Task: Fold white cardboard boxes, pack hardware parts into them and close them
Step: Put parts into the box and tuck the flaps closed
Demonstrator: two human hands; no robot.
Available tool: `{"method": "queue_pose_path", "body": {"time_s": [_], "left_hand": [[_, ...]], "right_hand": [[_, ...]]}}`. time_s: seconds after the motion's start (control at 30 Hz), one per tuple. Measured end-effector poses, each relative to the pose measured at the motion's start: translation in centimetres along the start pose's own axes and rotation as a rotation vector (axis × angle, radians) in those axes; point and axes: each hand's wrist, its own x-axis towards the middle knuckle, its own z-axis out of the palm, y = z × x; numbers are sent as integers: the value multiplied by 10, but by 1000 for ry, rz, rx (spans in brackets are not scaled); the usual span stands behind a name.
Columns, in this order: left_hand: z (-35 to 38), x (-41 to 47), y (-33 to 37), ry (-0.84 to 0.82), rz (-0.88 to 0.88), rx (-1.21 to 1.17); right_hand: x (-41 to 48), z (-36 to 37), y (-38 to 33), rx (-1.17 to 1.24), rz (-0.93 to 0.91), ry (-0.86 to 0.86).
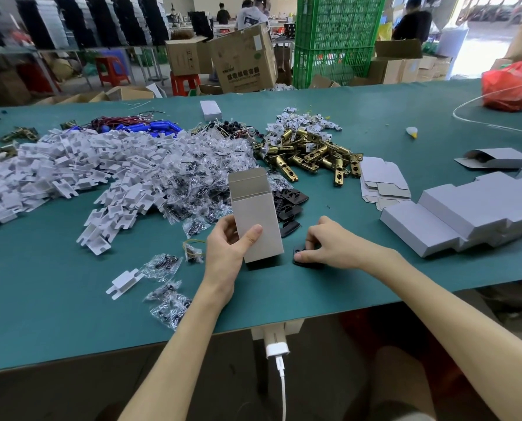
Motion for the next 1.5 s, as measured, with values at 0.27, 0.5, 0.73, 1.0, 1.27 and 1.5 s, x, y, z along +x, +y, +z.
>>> {"method": "queue_pose_path", "body": {"time_s": [0.27,0.5,0.73,1.0,1.27,1.5], "left_hand": [[0,0,0,3,-3,4],[0,1,0,2,-8,-9],[0,1,0,-1,-4,-15],[-1,2,-2,-6,3,-29],[-1,0,1,-90,45,-12],[-1,-1,1,-140,77,-25]], "right_hand": [[-8,4,-5,232,53,223],[-16,-8,-15,1056,191,284],[-17,-6,-10,1306,156,173],[-16,-1,-10,951,70,325],[-22,-28,-37,743,-141,694],[-22,-66,-94,130,-413,779]]}}
